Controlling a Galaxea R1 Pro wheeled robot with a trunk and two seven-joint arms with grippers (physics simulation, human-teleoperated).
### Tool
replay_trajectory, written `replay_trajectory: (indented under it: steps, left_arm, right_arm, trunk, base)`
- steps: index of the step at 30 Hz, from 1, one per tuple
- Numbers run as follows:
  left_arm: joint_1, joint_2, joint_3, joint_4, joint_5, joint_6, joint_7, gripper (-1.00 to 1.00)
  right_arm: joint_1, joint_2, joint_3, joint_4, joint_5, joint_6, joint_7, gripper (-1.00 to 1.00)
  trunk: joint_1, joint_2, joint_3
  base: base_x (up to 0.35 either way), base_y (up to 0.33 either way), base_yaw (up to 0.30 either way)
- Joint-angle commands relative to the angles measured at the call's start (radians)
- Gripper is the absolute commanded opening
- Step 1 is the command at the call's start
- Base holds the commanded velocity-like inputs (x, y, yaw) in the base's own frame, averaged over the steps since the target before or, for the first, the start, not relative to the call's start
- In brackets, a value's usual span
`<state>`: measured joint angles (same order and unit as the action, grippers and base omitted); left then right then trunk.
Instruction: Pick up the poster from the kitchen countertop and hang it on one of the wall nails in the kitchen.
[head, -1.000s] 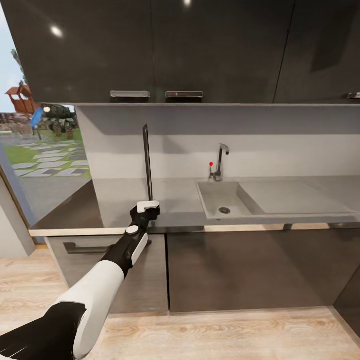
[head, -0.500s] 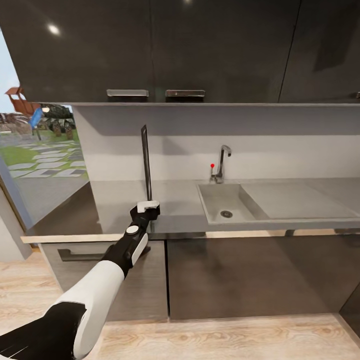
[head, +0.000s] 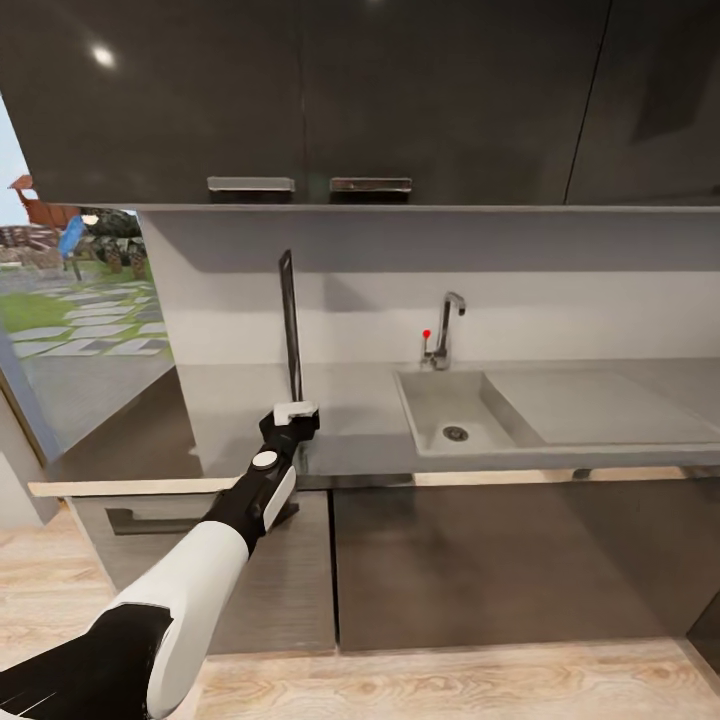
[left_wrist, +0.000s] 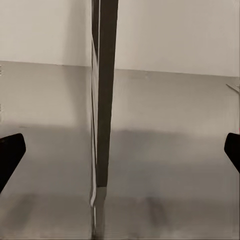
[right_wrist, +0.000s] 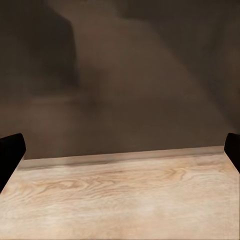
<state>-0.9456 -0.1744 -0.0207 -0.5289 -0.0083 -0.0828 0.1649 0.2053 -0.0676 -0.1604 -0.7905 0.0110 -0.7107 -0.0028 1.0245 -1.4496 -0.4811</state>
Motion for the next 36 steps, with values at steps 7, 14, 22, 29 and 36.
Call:
replay_trajectory:
  steps: [7, 14, 22, 29, 36]
  left_arm:
    - [-0.001, 0.000, -0.002, 0.001, -0.001, -0.003, 0.040, 1.00]
    - [-0.001, 0.000, -0.002, 0.001, -0.001, -0.003, 0.043, 1.00]
    - [-0.001, 0.000, -0.002, 0.002, -0.001, -0.003, 0.045, 1.00]
    - [-0.001, 0.000, -0.002, 0.002, -0.001, -0.003, 0.045, 1.00]
    - [-0.001, 0.000, -0.002, 0.002, -0.001, -0.003, 0.045, 1.00]
  right_arm:
    - [0.000, 0.000, -0.001, -0.001, 0.001, -0.001, 0.000, 1.00]
    - [0.000, 0.000, -0.001, -0.001, 0.001, -0.001, 0.000, 1.00]
    - [0.000, 0.000, -0.001, -0.001, 0.001, -0.001, 0.000, 1.00]
    - [0.000, 0.000, -0.001, -0.001, 0.001, -0.001, 0.000, 1.00]
    - [0.000, 0.000, -0.001, -0.001, 0.001, -0.001, 0.000, 1.00]
  trunk:
    - [0.000, 0.000, -0.001]
    - [0.000, 0.000, -0.001]
    - [0.000, 0.000, -0.001]
    - [0.000, 0.000, -0.001]
    - [0.000, 0.000, -0.001]
  base:
    - [0.091, 0.000, 0.000]
    - [0.009, 0.000, 0.000]
    - [0.085, 0.000, 0.000]
    - [0.160, 0.000, 0.000]
    - [0.024, 0.000, 0.000]
